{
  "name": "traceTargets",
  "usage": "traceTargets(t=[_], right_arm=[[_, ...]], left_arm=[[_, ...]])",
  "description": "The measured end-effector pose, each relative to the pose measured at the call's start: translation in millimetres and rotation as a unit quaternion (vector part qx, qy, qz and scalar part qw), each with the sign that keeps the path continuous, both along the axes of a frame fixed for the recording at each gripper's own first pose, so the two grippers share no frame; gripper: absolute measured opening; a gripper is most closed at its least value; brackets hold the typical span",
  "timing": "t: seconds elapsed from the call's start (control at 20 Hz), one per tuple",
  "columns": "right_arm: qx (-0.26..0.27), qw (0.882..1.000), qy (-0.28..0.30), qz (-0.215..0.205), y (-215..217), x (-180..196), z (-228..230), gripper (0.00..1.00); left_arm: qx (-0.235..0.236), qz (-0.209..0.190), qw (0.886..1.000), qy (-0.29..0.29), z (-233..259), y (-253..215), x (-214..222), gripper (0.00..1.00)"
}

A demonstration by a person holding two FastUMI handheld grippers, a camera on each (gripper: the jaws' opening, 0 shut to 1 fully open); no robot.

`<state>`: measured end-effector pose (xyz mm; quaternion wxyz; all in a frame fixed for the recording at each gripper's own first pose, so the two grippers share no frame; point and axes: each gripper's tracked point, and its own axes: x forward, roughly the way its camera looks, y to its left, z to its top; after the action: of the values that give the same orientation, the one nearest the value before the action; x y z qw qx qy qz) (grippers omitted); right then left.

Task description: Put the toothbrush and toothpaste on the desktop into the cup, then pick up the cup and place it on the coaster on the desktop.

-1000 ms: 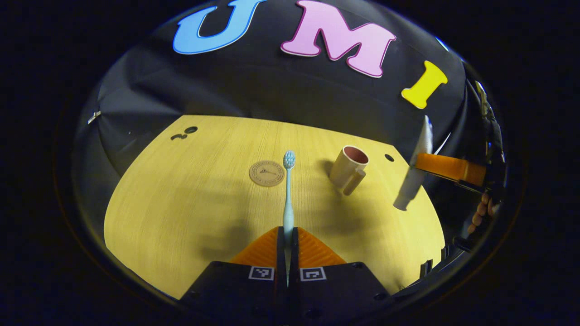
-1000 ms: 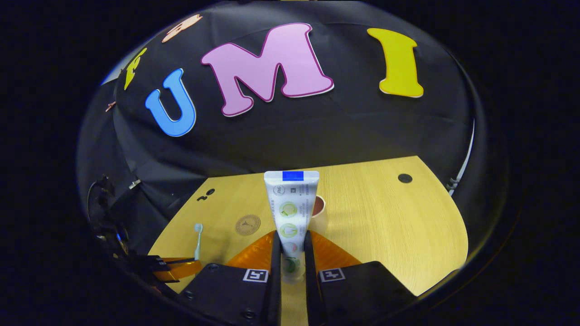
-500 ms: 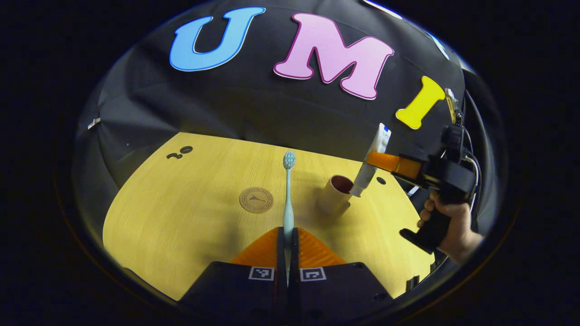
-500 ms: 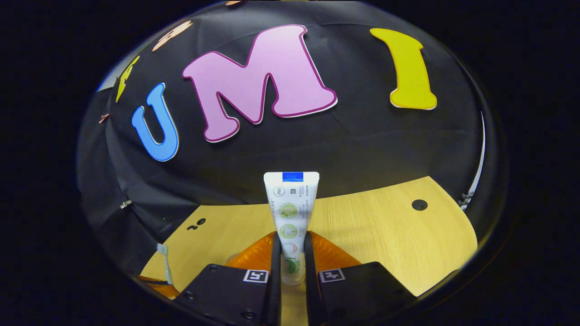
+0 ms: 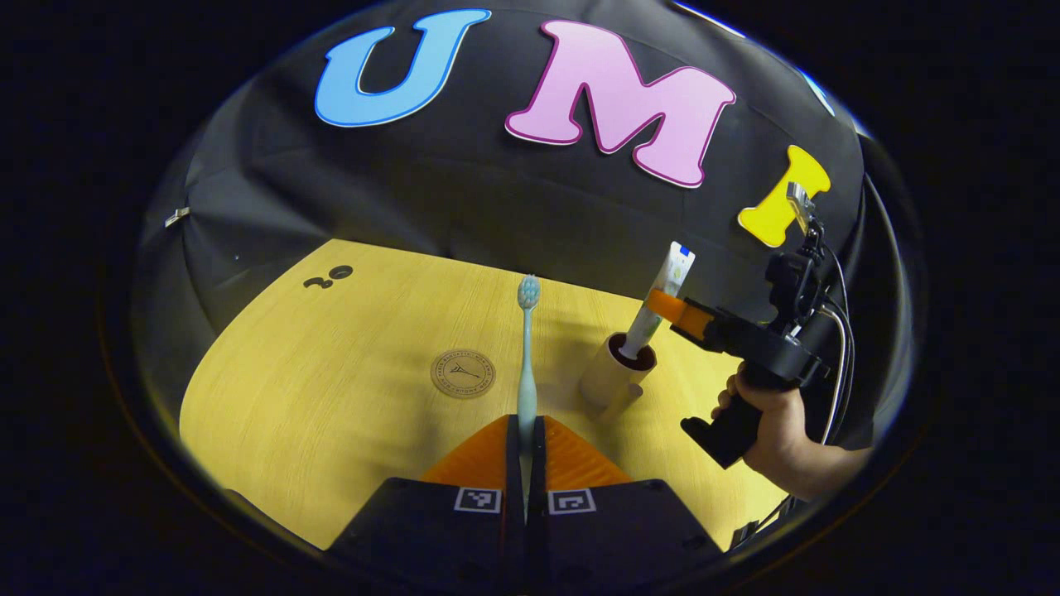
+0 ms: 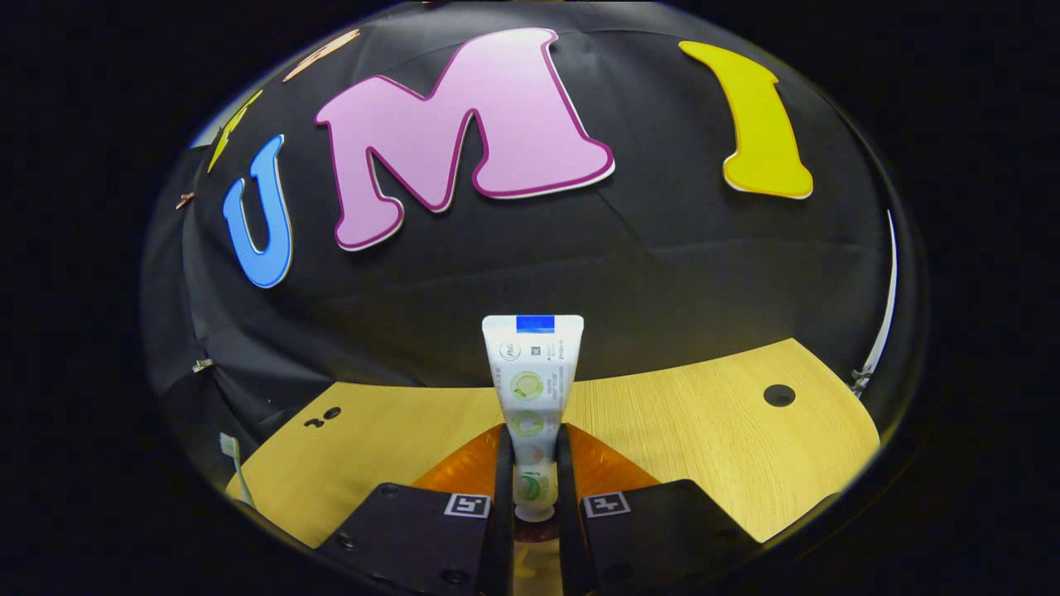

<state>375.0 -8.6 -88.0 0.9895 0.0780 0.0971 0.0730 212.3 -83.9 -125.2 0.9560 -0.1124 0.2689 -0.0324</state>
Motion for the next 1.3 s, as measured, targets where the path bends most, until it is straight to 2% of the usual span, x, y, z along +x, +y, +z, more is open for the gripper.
traceTargets(t=[0.3,0.4,0.5,0.55,0.6,0.8,0.95,1.0,1.05,1.3], right_arm=[[-0.021,1.0,0.018,0.014,8,6,-32,0.26],[-0.013,0.999,0.039,0.019,11,-3,-47,0.31],[-0.015,0.999,0.033,0.013,6,-5,-48,0.36],[-0.02,0.999,0.026,0.011,1,-8,-44,0.52],[-0.024,0.999,0.022,0.009,-4,-11,-40,0.56],[-0.012,0.999,0.024,-0.02,-41,-35,-28,0.98],[-0.018,0.998,0.022,-0.051,-76,-58,-27,0.98],[-0.022,0.998,0.026,-0.058,-85,-66,-28,0.98],[-0.024,0.997,0.031,-0.064,-95,-74,-30,0.98],[-0.035,0.994,0.06,-0.079,-129,-104,-45,0.98]], left_arm=[[-0.004,-0.002,1.0,0.002,-5,-16,11,0.07],[-0.006,-0.007,1.0,-0.001,-4,-23,13,0.06],[-0.005,-0.012,1.0,-0.002,-5,-30,14,0.06],[-0.006,-0.014,1.0,-0.003,-3,-32,15,0.06],[-0.007,-0.017,1.0,-0.006,-2,-36,18,0.07],[-0.006,-0.041,0.998,-0.043,17,-61,42,0.06],[-0.019,-0.064,0.994,-0.09,37,-90,75,0.06],[-0.02,-0.07,0.991,-0.111,45,-99,87,0.11],[-0.021,-0.076,0.988,-0.133,52,-108,100,0.06],[-0.019,-0.101,0.973,-0.206,60,-140,149,0.06]])
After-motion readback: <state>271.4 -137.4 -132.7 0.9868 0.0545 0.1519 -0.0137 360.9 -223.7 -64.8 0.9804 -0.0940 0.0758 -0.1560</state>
